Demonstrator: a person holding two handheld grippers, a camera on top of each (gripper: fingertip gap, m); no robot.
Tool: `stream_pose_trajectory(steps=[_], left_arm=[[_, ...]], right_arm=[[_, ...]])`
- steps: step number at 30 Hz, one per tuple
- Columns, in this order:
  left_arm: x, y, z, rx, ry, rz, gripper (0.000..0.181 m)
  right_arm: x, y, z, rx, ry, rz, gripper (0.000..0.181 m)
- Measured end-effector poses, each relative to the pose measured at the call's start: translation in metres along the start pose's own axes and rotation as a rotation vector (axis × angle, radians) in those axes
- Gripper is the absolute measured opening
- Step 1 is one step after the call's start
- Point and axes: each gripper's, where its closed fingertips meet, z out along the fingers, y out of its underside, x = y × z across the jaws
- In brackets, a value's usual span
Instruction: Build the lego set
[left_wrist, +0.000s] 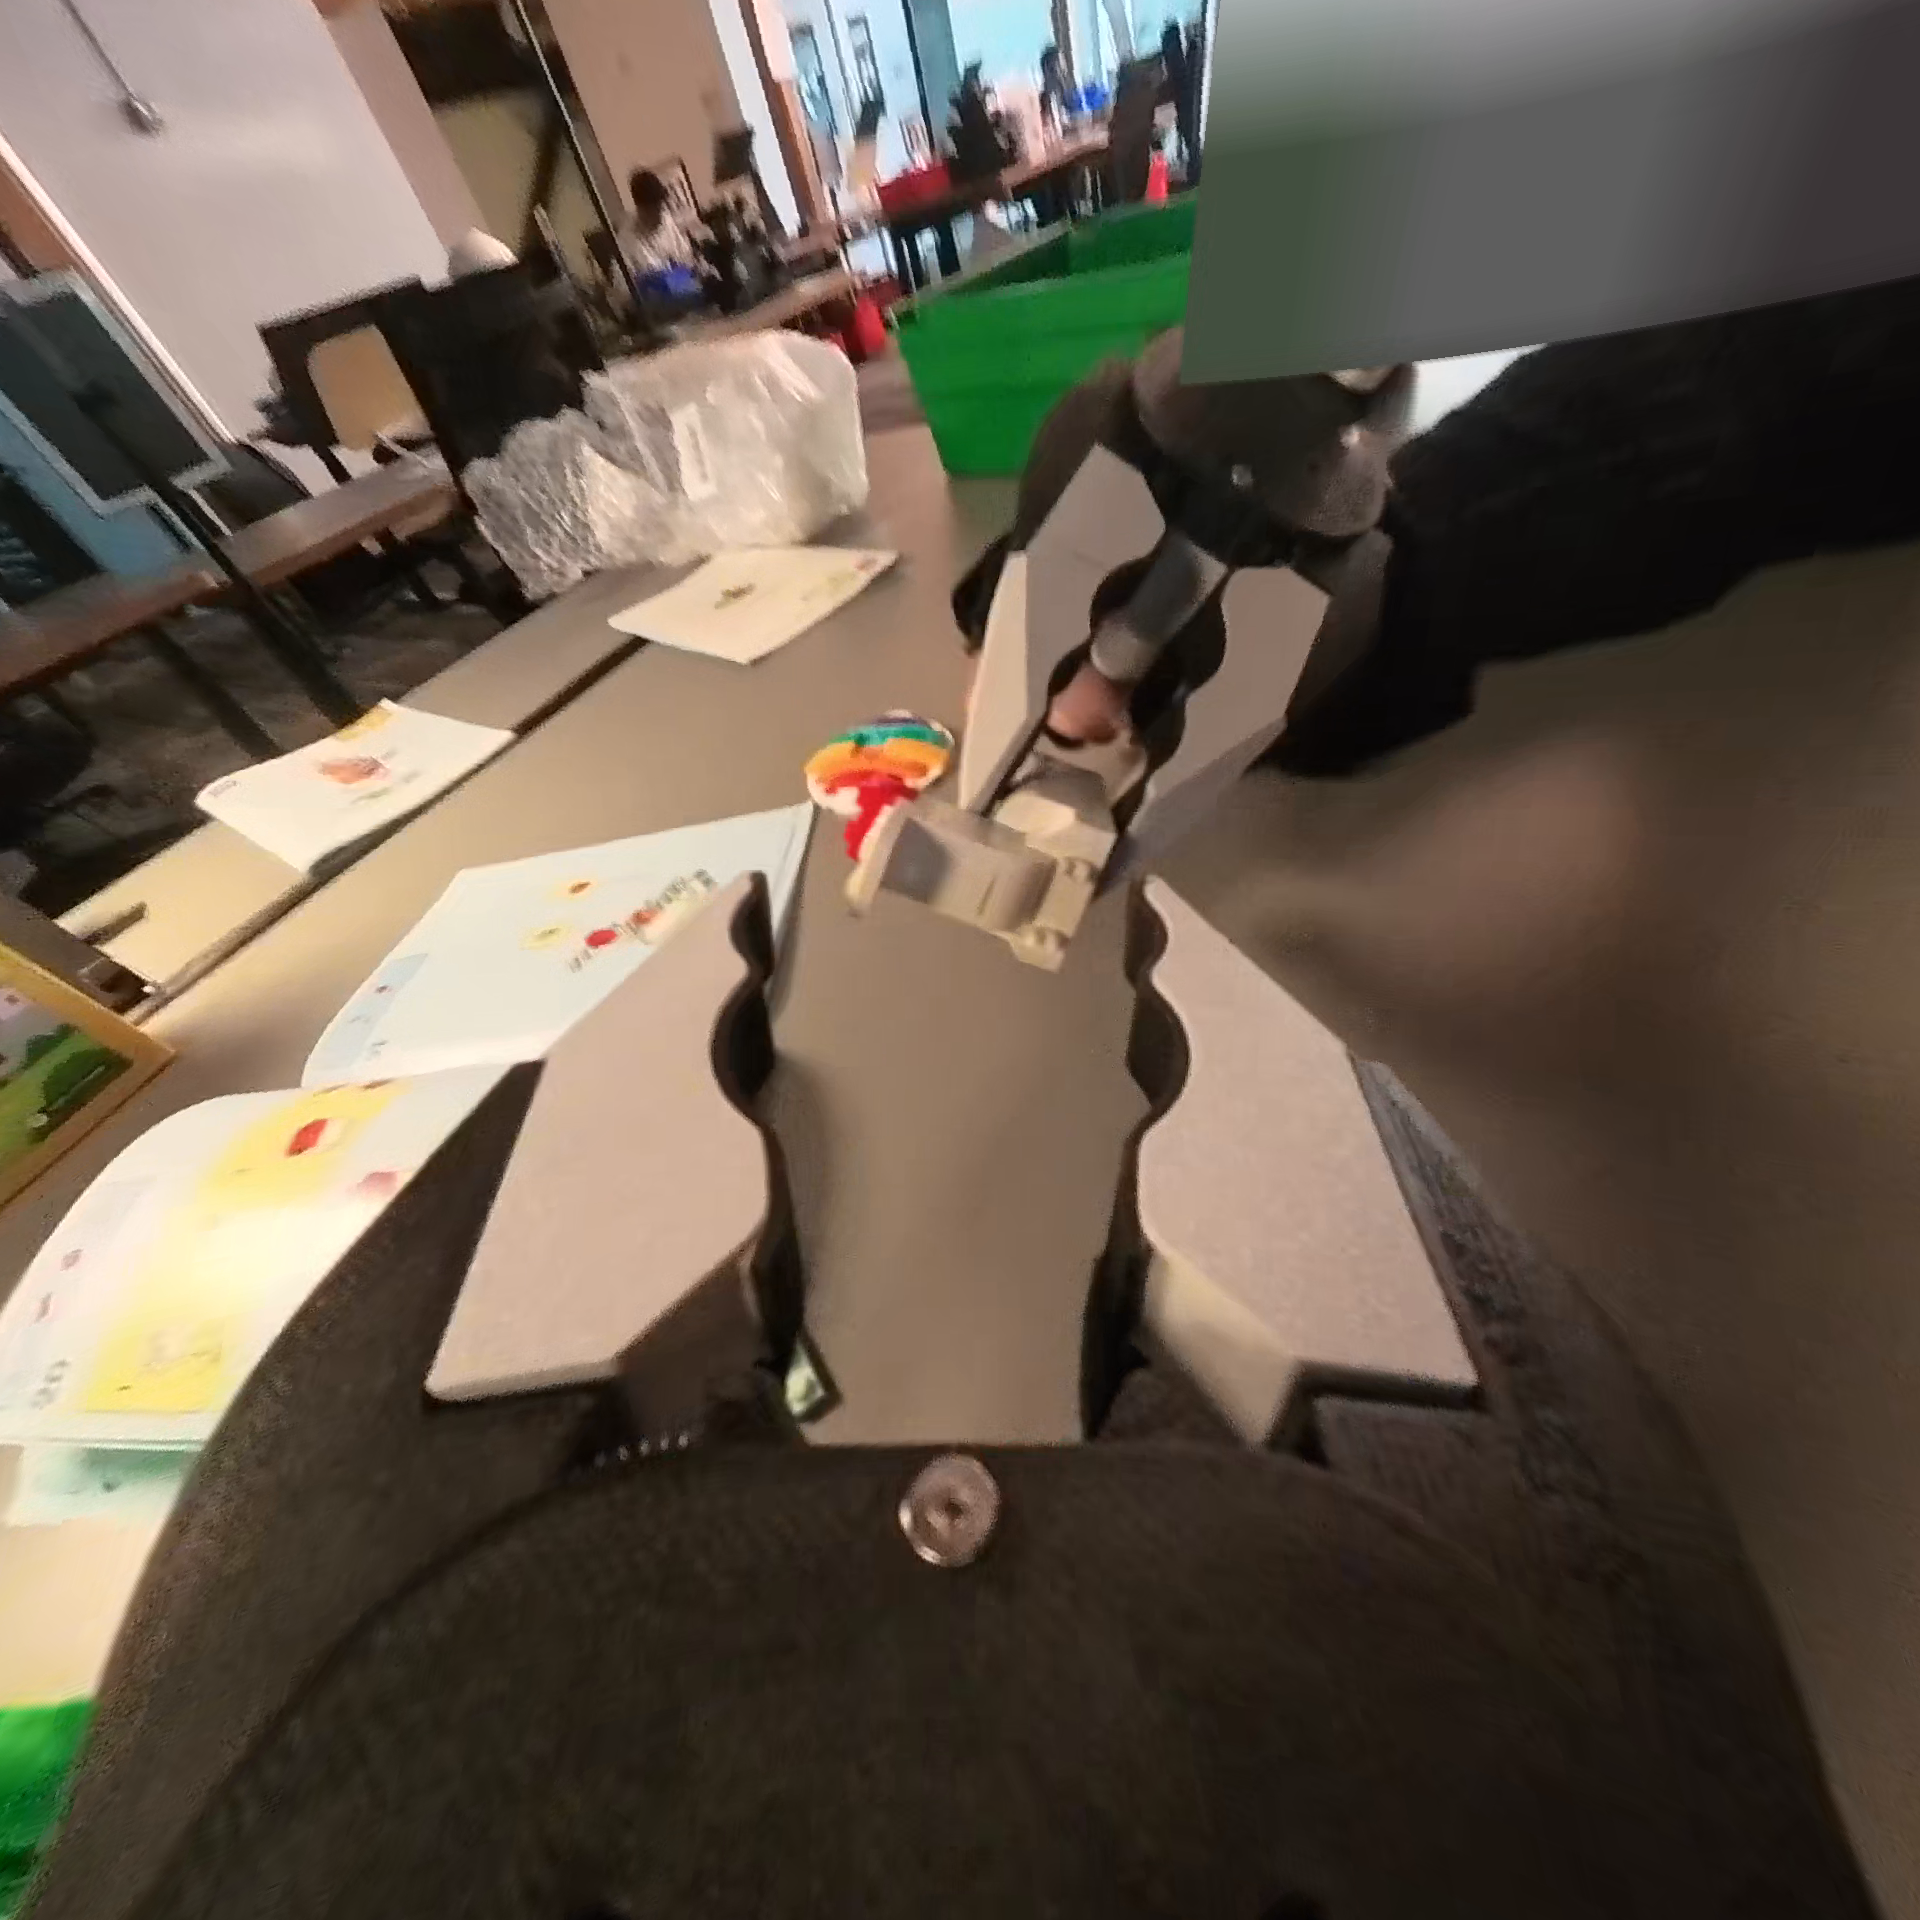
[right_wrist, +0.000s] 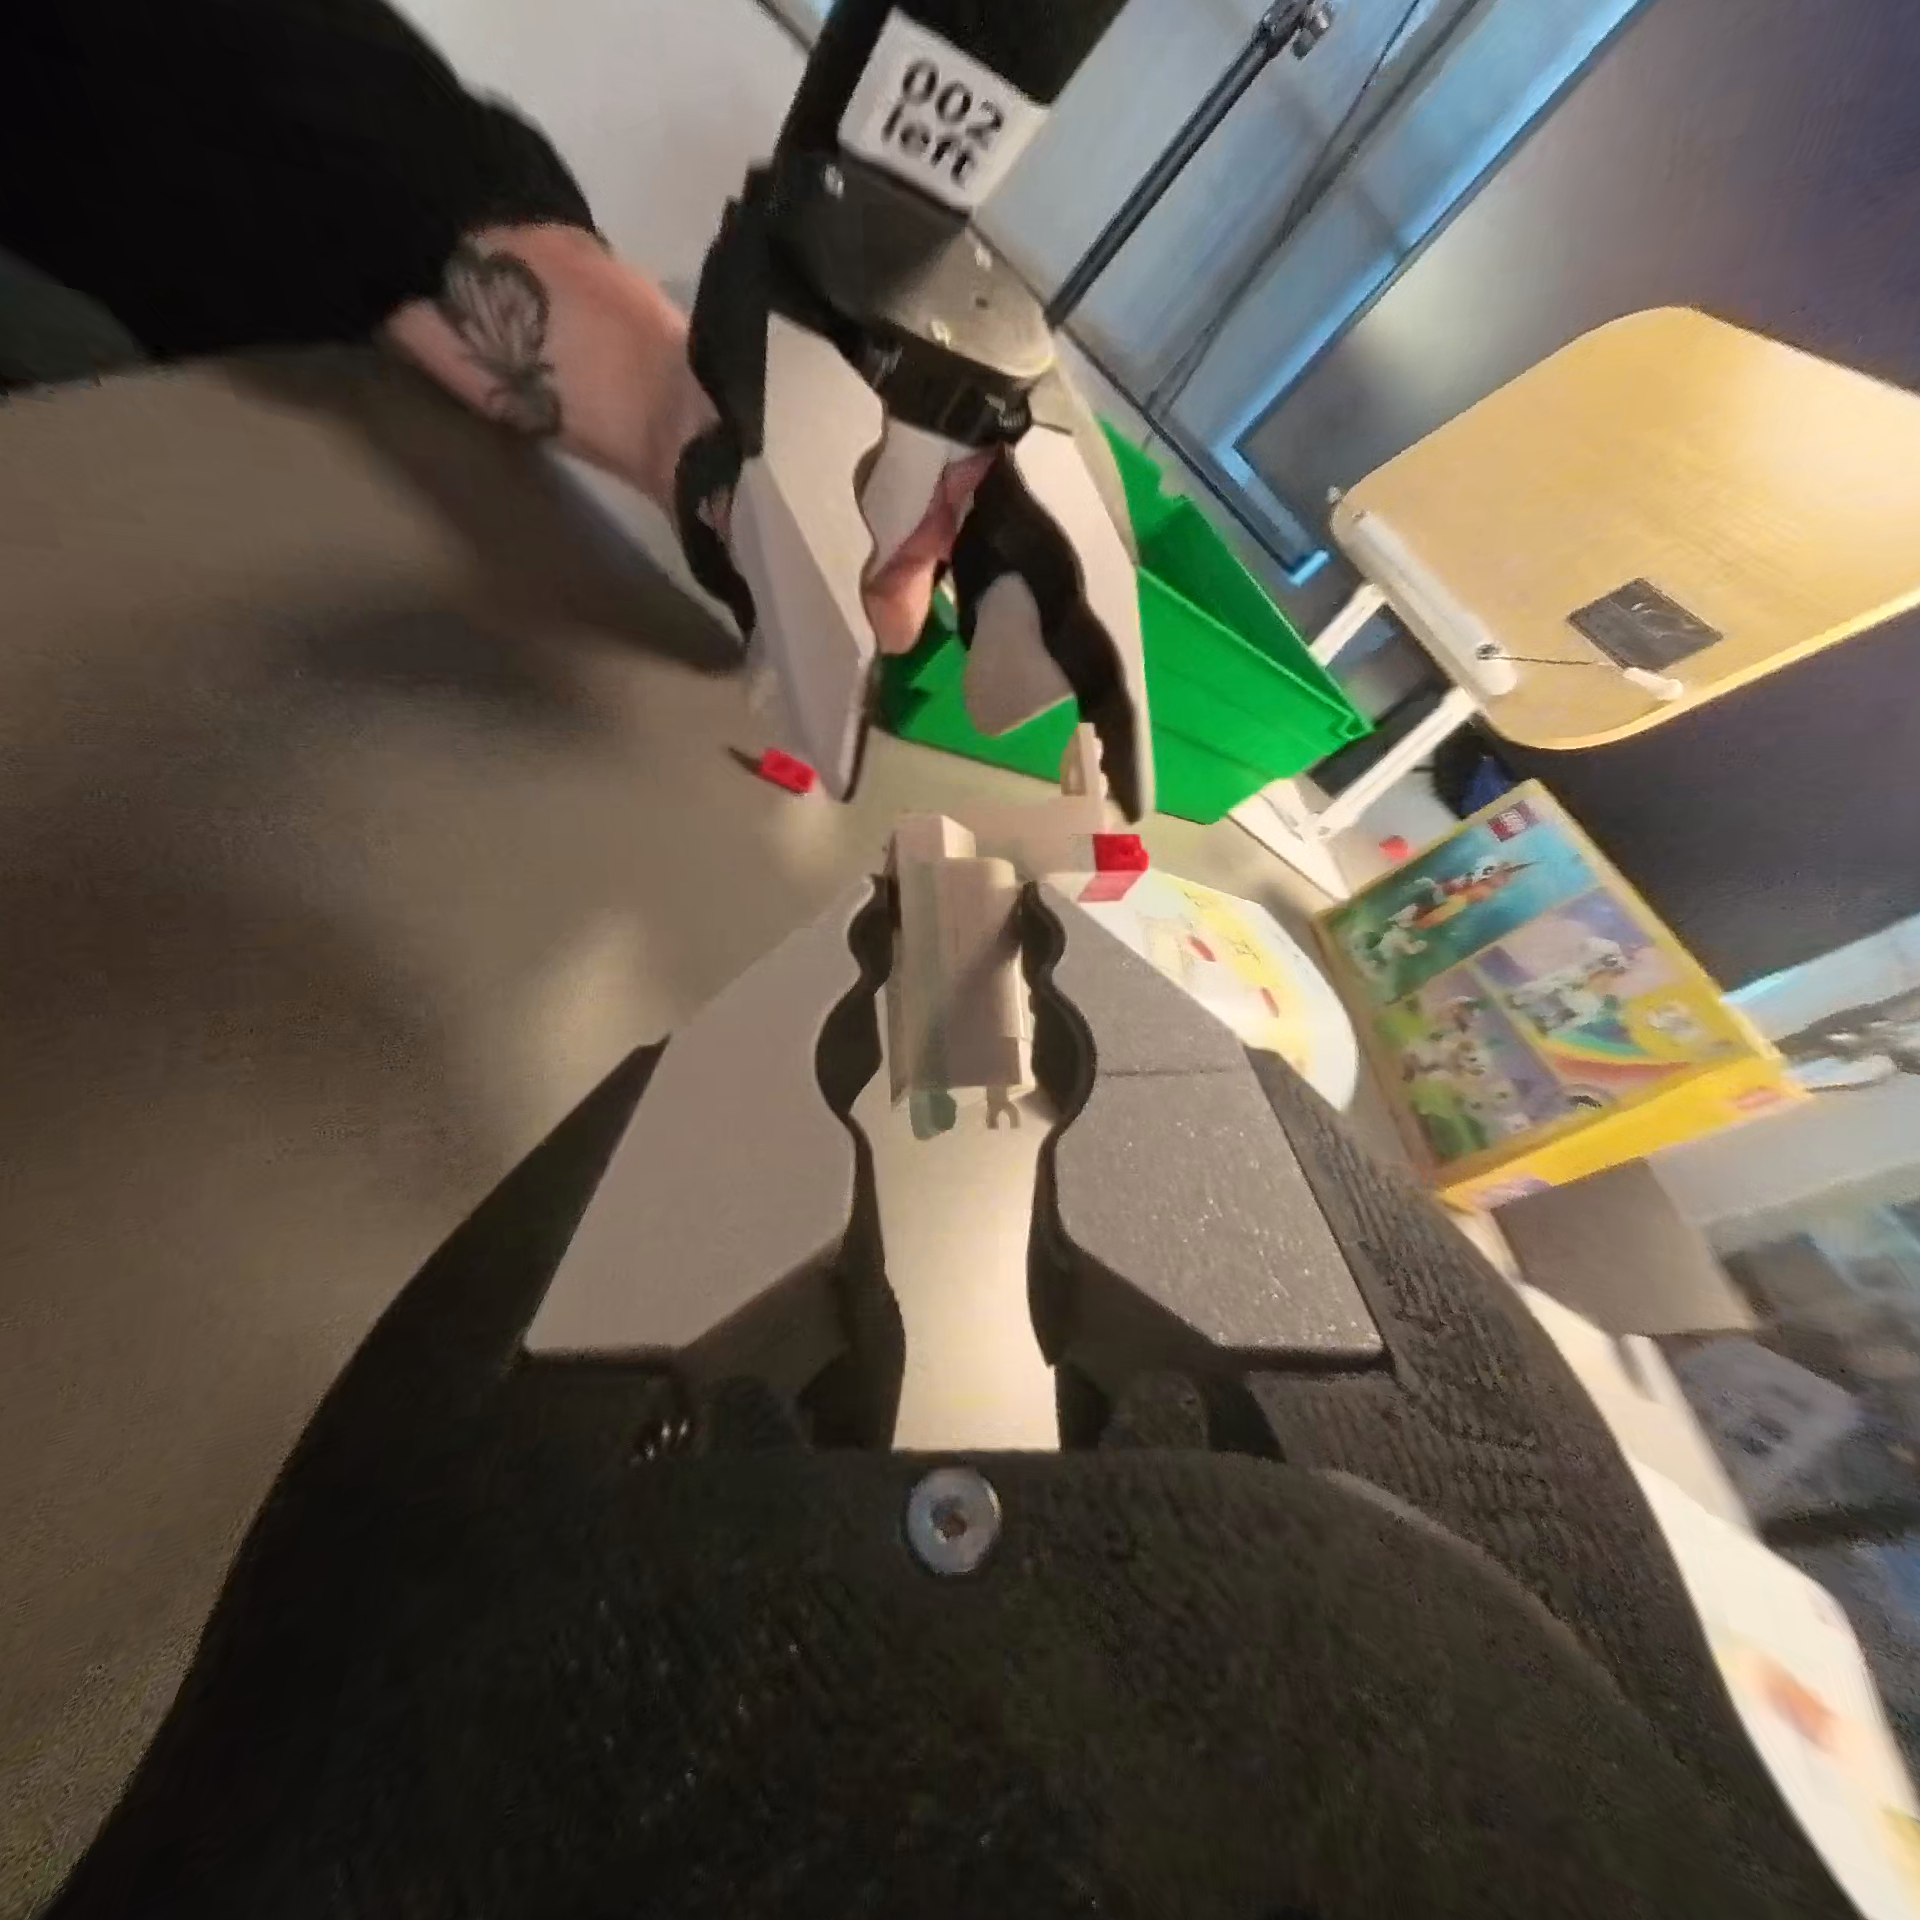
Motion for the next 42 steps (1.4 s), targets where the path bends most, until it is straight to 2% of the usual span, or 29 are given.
stream_pose_trajectory(steps=[4,8,17,31,35,39,42], left_arm=[[0.007,-0.014,-0.001,0.092,0.014,0.016,0.071],[0.01,-0.036,-0.004,0.232,-0.051,0.089,0.059],[0.015,-0.042,-0.006,0.264,-0.001,0.046,0.048],[0.012,-0.042,-0.005,0.274,-0.001,-0.014,0.046],[0.003,-0.038,-0.004,0.27,-0.009,-0.102,0.048],[-0.001,-0.03,0.0,0.239,0.022,-0.218,0.056],[-0.006,-0.026,0.0,0.231,0.061,-0.332,0.038]], right_arm=[[0.004,-0.022,-0.005,0.178,-0.073,0.25,0.022],[0.007,-0.036,-0.01,0.301,-0.125,0.378,0.022],[0.006,-0.044,-0.012,0.36,-0.174,0.467,0.022],[0.01,-0.042,-0.011,0.354,-0.164,0.499,0.022],[0.018,-0.038,-0.009,0.3,-0.063,0.372,0.022],[0.019,-0.022,-0.006,0.125,0.112,-0.016,0.023],[0.013,-0.011,-0.001,0.018,0.173,-0.261,0.023]])
